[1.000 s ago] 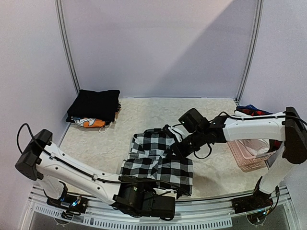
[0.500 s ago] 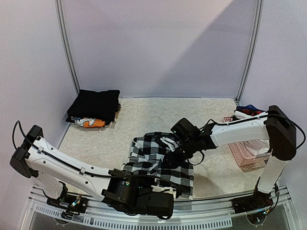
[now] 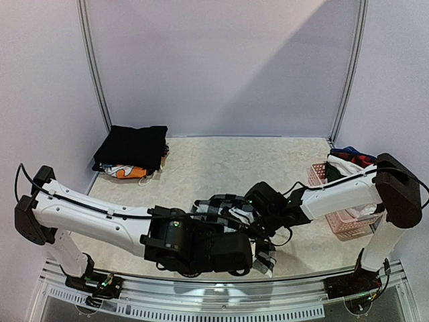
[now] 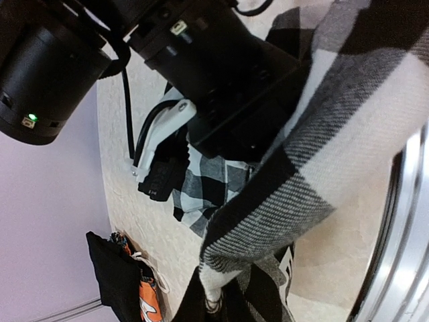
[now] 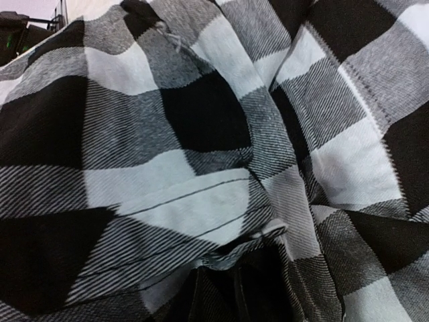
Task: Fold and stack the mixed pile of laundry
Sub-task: Fold the 2/3-rectangle-folded shirt at the center of the board.
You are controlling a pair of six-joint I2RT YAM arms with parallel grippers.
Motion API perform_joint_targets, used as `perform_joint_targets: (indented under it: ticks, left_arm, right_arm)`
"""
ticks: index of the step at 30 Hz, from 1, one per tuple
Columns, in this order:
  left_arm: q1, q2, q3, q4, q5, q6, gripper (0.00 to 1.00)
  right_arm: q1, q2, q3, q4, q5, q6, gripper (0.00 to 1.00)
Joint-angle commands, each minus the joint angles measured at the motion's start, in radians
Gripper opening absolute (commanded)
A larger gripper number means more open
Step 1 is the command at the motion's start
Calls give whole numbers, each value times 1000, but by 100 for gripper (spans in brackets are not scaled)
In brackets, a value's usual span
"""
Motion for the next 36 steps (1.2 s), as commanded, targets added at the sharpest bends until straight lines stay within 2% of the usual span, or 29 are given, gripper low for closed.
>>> perform_joint_targets:
  ticks: [1,6,11,18,20,23,27,36]
  left_arm:
    - [75,-22,42,45,27,96,0]
    - [121,-3,76,53,15,143,0]
    - [155,-7,86,83,42,192,0]
    - [186,-8,88,132,77,249,0]
    - [190,-8,89,140,81,258,0]
    - [196,-5,95,146,88,274,0]
    - [212,13,126,147,109,296,0]
    - [263,119,289,71,180,341,0]
  right_arm:
    - [4,-50,-7,-8,58,33,17]
    - [4,-99,10,-86,184,70,17]
    - [4,-149,-33,-80,191,102,18]
    - [-9,-275,-97,-154,434,230,17]
    - [-17,-334,-126,-164,460,251,17]
    - [-19,-390,-177,-122,416,257,18]
    - [-19,-370,-258,14,267,275,17]
    - [-20,-358,-366,152,196,321,16]
